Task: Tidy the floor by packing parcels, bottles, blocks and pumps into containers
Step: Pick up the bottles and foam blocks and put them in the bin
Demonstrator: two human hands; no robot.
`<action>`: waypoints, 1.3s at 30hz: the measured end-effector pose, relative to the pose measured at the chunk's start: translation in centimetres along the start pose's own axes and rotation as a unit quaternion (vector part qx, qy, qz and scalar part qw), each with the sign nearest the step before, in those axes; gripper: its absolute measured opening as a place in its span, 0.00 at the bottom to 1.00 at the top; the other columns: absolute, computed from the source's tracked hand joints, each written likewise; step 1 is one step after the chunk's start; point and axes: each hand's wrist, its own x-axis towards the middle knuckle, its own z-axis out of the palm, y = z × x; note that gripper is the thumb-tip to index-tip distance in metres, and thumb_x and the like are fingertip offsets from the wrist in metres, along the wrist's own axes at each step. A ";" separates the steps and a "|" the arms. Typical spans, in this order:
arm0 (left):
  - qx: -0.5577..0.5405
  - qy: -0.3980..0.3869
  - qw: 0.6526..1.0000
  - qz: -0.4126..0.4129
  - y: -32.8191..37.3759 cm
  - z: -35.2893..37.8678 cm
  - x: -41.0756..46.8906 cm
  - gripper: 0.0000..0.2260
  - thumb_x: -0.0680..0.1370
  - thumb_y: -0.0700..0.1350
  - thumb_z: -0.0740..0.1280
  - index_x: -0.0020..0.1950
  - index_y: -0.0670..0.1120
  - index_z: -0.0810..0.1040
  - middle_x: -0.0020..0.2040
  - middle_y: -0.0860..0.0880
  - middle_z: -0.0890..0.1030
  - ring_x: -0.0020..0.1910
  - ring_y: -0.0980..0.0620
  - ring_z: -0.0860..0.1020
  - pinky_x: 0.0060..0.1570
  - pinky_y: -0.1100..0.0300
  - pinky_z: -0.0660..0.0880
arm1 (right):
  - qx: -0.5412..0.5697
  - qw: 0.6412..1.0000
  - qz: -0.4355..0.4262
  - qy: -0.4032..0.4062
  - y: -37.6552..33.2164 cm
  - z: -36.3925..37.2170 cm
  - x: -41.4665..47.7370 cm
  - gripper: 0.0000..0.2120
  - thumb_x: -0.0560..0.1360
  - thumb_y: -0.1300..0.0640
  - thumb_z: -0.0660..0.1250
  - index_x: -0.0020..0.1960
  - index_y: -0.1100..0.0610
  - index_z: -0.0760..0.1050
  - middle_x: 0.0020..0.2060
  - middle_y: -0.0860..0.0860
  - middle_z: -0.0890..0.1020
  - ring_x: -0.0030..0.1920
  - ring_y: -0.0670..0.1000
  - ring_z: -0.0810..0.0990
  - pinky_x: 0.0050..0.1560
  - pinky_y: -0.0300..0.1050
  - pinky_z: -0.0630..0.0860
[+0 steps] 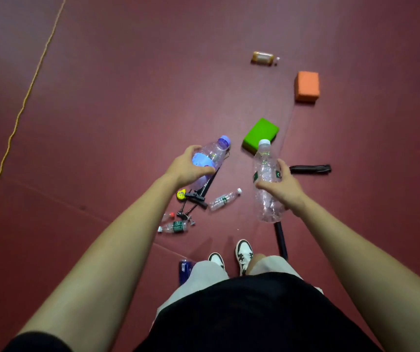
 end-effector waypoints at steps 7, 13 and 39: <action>0.058 -0.098 0.993 0.036 4.9 8.5 -2.4 0.38 0.63 0.55 0.71 0.71 0.52 0.63 0.64 0.48 0.72 0.55 0.49 0.72 0.51 0.61 0.68 | 0.038 0.995 0.077 0.059 7.3 -6.4 -5.4 0.43 0.71 0.55 0.72 0.78 0.51 0.51 0.71 0.54 0.68 0.66 0.55 0.72 0.57 0.41 0.68; 0.111 -0.138 0.979 0.097 10.3 16.5 -5.2 0.34 0.68 0.50 0.73 0.71 0.52 0.64 0.60 0.48 0.74 0.53 0.49 0.74 0.49 0.61 0.69 | 0.095 0.982 0.119 0.115 14.8 -12.3 -10.0 0.44 0.71 0.53 0.72 0.78 0.50 0.49 0.73 0.53 0.66 0.70 0.55 0.68 0.63 0.44 0.66; 0.241 -0.355 0.843 0.325 34.2 59.1 -25.3 0.34 0.66 0.50 0.74 0.70 0.52 0.66 0.58 0.48 0.77 0.54 0.48 0.77 0.53 0.59 0.73 | 0.321 0.837 0.278 0.344 49.6 -37.9 -34.3 0.38 0.70 0.55 0.74 0.74 0.49 0.59 0.60 0.47 0.74 0.53 0.50 0.76 0.48 0.40 0.68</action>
